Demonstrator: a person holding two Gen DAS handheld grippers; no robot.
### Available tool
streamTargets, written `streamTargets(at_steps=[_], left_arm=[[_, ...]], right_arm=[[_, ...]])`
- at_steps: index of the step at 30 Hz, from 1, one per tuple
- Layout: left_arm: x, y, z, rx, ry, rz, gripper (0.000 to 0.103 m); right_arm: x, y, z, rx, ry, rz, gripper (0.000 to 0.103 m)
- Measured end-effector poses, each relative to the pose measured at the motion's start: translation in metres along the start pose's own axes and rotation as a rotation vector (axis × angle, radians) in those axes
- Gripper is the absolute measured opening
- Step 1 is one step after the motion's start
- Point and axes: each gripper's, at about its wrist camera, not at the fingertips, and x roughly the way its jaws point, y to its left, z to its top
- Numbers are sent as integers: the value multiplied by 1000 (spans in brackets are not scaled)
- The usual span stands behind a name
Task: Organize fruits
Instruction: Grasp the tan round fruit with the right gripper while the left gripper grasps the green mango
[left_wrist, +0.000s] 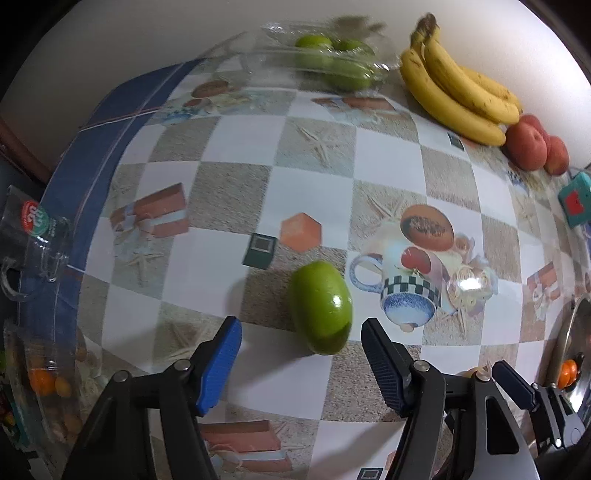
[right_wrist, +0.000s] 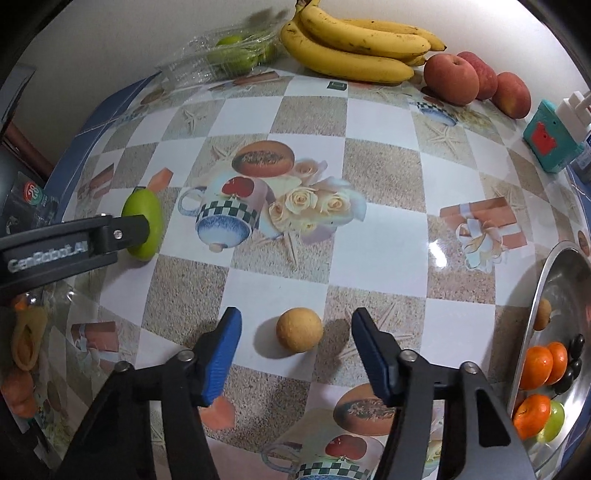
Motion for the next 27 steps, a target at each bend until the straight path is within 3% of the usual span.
streamTargets(at_steps=[2,3,12,14,27], left_arm=[[3,-5,0,6,2,-10,63],[5,-7,0,8,5,-11,57],[12,-15,2,3,5,10,45],[14,-14,3,-4,5,-2,40],[2,0,3,-42,-9,-67,40]], right_arm=[[1,1,-1,-6,1,-1,60],[1,1,-1,-7,1,-2,54],[2,0,-4,1,-2,-3,29],[3,0,-4,-1,-1,-1,28],[-5,0,-2,13,-16,20,27]])
